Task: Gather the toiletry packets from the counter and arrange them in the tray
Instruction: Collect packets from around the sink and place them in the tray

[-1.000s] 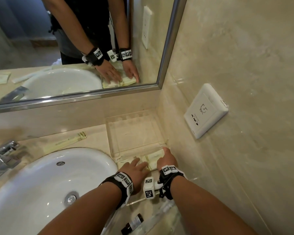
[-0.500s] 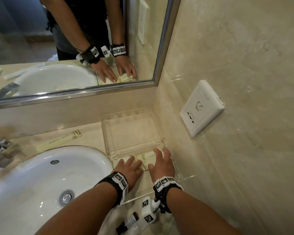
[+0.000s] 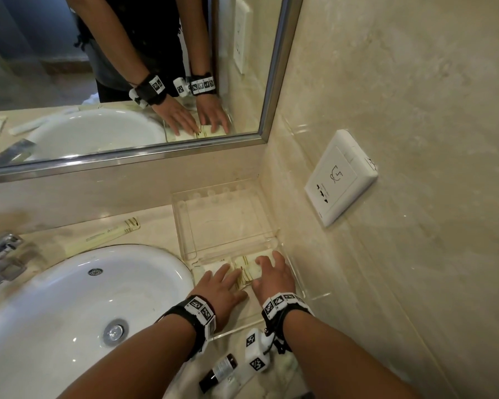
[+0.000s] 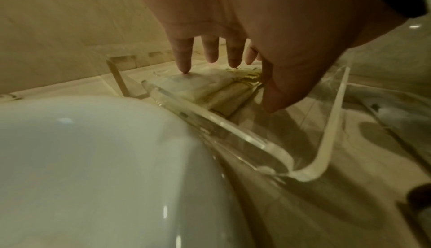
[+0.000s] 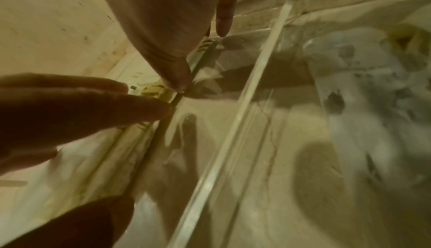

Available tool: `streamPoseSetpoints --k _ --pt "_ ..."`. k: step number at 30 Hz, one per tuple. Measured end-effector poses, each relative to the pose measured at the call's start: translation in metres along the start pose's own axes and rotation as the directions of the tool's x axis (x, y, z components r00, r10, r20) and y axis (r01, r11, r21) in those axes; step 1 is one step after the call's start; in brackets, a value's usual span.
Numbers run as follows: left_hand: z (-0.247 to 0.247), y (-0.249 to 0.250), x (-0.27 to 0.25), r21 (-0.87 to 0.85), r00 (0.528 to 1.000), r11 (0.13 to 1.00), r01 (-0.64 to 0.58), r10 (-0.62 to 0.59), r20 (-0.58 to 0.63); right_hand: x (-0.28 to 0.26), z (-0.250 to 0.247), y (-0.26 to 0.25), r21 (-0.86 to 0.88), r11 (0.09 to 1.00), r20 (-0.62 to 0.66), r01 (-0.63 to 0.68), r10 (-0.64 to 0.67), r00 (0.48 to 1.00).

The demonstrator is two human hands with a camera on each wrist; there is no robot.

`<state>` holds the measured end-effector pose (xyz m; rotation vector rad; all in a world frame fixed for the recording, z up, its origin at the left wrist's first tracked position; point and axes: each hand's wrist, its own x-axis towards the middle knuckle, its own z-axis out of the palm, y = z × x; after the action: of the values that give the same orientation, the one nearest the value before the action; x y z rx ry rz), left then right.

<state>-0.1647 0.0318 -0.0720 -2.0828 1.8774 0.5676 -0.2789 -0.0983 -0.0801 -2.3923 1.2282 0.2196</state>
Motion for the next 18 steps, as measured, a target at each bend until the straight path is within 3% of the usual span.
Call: streamPoseSetpoints --k 5,12,18 --pt "-0.006 -0.005 -0.016 -0.015 0.999 0.999 0.031 -0.030 0.030 -0.002 0.001 -0.005 0.000 1.000 0.031 0.000 0.000 1.000" --pt "-0.033 -0.016 -0.045 -0.027 0.992 0.992 0.122 -0.123 -0.035 -0.020 -0.011 -0.015 -0.042 0.997 0.008 0.057 -0.057 0.998" --pt "-0.040 -0.032 -0.093 -0.168 0.944 0.935 0.311 -0.324 -0.056 -0.026 -0.026 -0.048 -0.009 0.982 0.030 0.190 -0.190 0.981"
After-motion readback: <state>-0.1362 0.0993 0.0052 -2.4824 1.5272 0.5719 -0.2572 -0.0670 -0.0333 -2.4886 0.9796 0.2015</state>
